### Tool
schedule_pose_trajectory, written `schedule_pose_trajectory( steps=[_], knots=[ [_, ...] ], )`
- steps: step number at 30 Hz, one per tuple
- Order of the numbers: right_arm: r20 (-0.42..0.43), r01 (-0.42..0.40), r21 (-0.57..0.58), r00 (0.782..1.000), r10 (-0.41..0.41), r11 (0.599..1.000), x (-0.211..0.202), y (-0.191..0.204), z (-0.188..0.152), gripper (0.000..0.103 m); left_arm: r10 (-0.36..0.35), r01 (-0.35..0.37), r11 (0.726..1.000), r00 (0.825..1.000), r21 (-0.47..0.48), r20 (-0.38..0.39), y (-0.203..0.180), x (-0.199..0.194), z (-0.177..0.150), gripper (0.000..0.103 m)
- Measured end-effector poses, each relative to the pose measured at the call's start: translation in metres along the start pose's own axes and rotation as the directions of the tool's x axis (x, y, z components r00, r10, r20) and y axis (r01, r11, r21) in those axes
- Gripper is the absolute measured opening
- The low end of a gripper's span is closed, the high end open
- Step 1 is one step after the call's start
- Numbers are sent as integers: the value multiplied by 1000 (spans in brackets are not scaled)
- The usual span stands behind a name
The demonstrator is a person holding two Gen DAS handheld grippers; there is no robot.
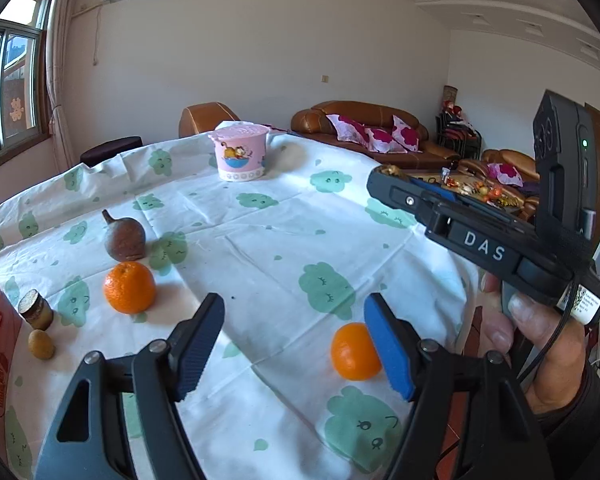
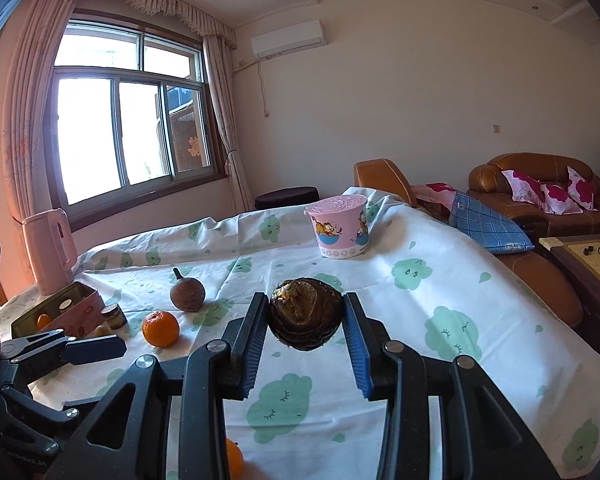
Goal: Organize fruits
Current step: 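Carry the orange with the left tool while the right tool carries the dark fruit toward the tin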
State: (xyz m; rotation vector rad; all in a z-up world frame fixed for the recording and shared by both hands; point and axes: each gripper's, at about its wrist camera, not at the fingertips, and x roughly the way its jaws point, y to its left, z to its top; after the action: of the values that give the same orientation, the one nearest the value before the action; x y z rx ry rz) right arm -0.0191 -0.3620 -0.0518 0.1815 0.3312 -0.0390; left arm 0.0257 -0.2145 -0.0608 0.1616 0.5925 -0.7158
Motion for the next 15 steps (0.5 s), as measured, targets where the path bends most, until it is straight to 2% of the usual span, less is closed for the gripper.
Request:
schedule_pose_trajectory(
  steps=[6, 7, 9, 10, 15],
  knots=[
    [16, 16, 18, 1000, -16, 1000, -8, -16, -4, 40, -51, 53, 998, 995, 20, -82, -21, 22, -9, 72],
    [17, 15, 23, 1000, -15, 1000, -9, -18, -4, 40, -54, 56, 998, 994, 23, -93, -23, 25, -10, 68],
    [17, 16, 29, 1000, -16, 999, -9, -21, -6, 40, -71, 76, 997, 990, 29, -125, -26, 31, -13, 51],
    [15, 13, 32, 1000, -14, 999, -8, -22, -7, 40, -77, 83, 996, 987, 32, -140, -27, 34, -15, 36],
    [0, -5, 30, 1000, 5, 1000, -3, -15, -12, 40, -74, 76, 997, 989, 12, -127, -22, 28, -16, 36]
  ],
)
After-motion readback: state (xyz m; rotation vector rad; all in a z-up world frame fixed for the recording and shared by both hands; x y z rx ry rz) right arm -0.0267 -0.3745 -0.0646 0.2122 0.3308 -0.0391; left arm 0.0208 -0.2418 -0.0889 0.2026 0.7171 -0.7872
